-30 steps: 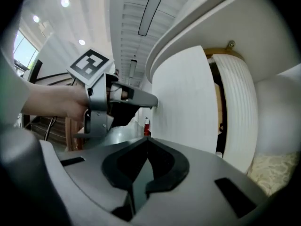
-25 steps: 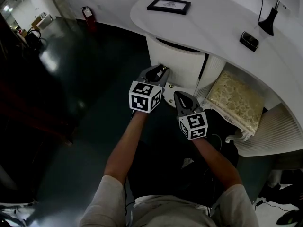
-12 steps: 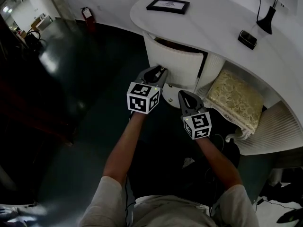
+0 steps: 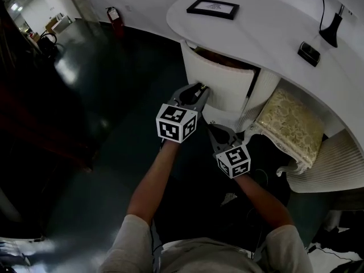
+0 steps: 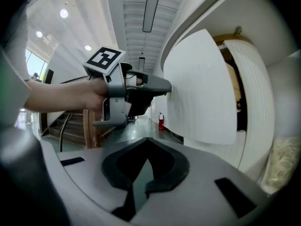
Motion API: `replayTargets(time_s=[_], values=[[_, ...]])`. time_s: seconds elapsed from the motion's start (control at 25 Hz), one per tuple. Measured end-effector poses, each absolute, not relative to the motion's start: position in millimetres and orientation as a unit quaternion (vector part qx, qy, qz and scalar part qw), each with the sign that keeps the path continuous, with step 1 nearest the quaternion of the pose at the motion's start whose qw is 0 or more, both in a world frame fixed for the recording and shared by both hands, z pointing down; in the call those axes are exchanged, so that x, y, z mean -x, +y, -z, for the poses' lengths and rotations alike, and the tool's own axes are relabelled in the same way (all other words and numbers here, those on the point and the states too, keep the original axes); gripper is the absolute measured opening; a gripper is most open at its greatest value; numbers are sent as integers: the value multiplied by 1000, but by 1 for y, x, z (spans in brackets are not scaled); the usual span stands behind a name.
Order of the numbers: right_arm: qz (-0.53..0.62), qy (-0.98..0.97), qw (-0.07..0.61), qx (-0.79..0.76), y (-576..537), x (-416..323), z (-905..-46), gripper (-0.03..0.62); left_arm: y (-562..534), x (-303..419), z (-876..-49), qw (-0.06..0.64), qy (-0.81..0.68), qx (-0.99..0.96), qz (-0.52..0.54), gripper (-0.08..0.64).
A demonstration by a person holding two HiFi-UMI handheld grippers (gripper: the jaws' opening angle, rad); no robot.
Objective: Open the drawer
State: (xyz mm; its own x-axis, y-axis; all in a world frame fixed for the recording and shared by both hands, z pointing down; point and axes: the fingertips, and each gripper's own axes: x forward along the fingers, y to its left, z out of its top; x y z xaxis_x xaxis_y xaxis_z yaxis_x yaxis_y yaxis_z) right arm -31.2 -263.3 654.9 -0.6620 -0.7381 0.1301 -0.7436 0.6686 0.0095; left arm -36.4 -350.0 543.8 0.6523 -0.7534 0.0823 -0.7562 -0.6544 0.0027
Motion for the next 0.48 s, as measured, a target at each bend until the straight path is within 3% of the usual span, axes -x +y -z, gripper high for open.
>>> replayTargets(time_s=[0.48], values=[[-38,-906,54,-418,-272,32,-660,15,-347,39,-544,10,-415,-909,-34,106]])
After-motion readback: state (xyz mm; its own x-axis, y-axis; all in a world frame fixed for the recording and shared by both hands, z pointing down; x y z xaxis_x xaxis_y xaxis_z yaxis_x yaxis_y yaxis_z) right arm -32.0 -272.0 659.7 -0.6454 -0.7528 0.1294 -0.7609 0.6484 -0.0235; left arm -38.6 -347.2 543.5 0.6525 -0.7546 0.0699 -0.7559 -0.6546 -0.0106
